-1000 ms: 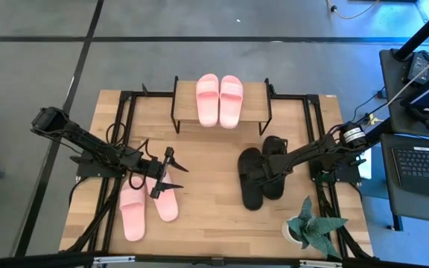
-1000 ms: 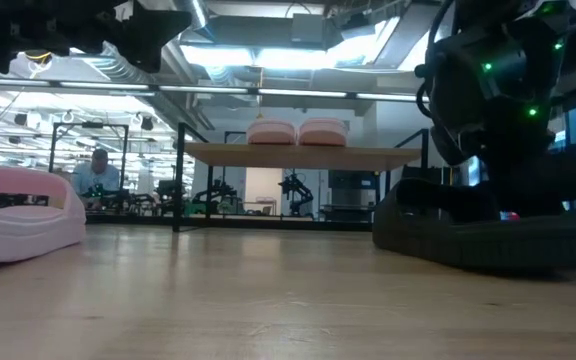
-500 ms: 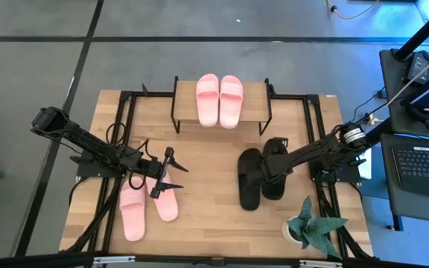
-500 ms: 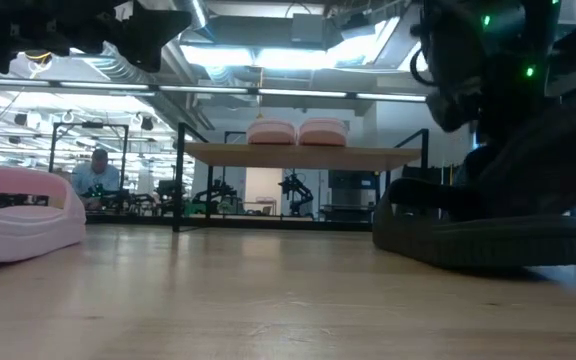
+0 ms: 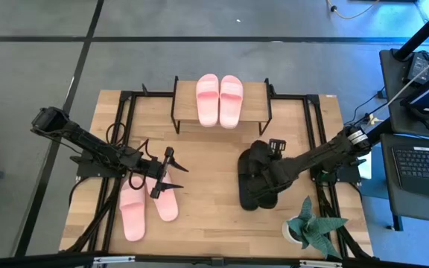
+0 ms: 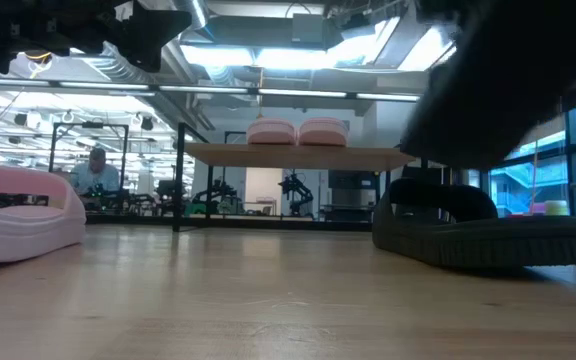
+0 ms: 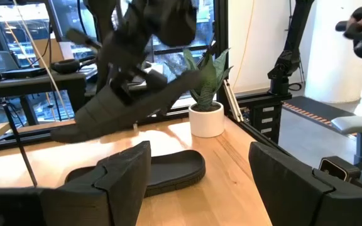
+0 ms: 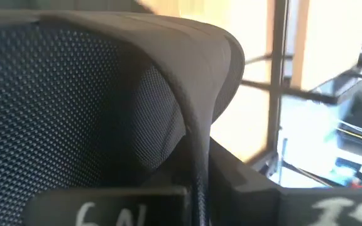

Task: Pick and place slides into the shelf
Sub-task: Put the black slipper slide under the shelf

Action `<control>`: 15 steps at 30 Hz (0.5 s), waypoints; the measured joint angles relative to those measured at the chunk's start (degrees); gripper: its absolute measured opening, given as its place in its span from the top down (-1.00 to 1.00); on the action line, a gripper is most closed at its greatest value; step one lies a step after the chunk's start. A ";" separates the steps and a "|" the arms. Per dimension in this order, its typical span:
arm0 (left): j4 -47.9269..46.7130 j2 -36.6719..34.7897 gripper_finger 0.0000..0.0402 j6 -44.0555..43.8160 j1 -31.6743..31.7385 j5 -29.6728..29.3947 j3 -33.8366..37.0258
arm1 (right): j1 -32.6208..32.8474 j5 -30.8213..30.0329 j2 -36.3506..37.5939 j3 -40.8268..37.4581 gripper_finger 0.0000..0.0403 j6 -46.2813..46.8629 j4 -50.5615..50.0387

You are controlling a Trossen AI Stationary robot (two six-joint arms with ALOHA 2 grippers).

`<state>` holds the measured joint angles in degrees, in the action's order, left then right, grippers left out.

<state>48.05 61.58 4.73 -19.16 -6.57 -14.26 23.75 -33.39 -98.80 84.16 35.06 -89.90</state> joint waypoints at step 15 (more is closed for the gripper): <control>-0.04 0.00 -0.30 -0.02 0.00 0.00 0.00 | -3.28 2.55 -0.04 6.76 0.91 -25.84 27.21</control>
<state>48.02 61.58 4.71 -19.16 -6.57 -14.26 20.47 -30.84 -98.85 90.91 9.22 -62.69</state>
